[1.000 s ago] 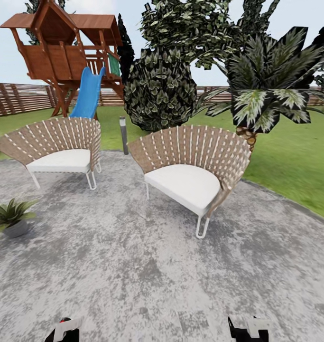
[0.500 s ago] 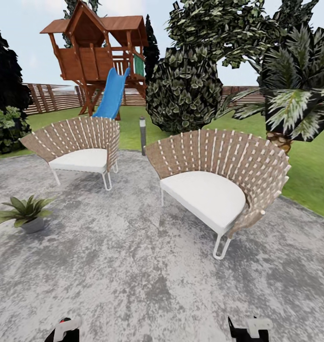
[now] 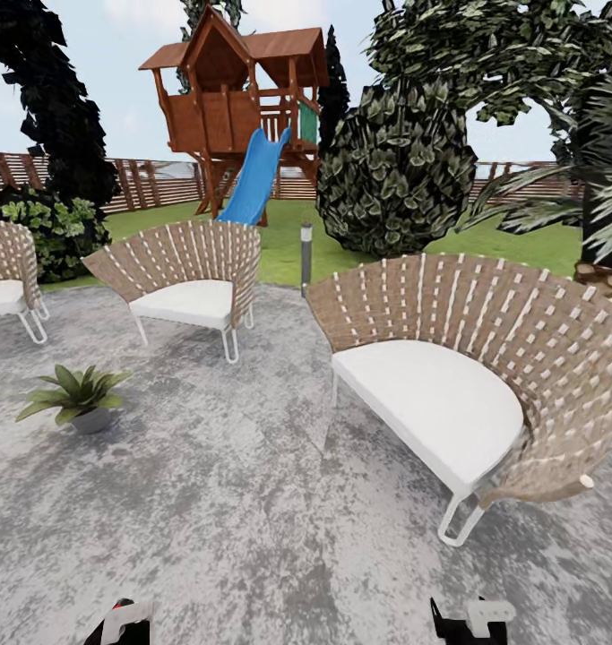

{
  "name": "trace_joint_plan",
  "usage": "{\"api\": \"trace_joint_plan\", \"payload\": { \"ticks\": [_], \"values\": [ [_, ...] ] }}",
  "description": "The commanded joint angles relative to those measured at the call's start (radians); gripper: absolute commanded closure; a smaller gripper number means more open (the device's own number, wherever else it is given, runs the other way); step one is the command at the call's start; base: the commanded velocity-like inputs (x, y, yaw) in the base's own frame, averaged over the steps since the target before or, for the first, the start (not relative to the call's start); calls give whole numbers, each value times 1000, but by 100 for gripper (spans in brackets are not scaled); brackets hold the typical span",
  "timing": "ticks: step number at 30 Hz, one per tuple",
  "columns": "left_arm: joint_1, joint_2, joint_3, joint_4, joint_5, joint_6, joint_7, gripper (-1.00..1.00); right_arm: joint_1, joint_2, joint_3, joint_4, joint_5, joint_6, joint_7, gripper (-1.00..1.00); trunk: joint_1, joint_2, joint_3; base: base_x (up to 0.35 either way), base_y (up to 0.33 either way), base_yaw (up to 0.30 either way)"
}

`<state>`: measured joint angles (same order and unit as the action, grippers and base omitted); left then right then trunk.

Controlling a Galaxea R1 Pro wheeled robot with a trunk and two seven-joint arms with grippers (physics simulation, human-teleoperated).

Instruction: Pick up the pesticide atomizer in the garden and spray insectifuge to fully cover both potted plants in the garden.

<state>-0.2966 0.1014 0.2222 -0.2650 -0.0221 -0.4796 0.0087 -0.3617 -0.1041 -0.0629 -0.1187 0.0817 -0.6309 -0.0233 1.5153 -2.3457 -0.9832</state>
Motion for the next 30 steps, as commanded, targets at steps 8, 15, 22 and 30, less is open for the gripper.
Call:
{"api": "trace_joint_plan", "payload": {
  "ticks": [8,15,22,30],
  "values": [
    [-1,0,2,1,24,-3,1,100,0,21,-6,0,9,-3,-3,-100,0,0,-1,339,-53,279],
    [-1,0,2,2,37,-4,0,100,0,21,-6,1,9,-3,-3,-100,0,0,-1,339,-1,279],
    [-1,0,2,3,39,-4,0,100,0,22,-6,1,9,-3,-3,-100,0,0,-1,339,0,279],
    [-1,0,2,3,39,-4,0,100,0,22,-6,1,9,-3,-3,-100,0,0,-1,339,29,279]
  ]
}}
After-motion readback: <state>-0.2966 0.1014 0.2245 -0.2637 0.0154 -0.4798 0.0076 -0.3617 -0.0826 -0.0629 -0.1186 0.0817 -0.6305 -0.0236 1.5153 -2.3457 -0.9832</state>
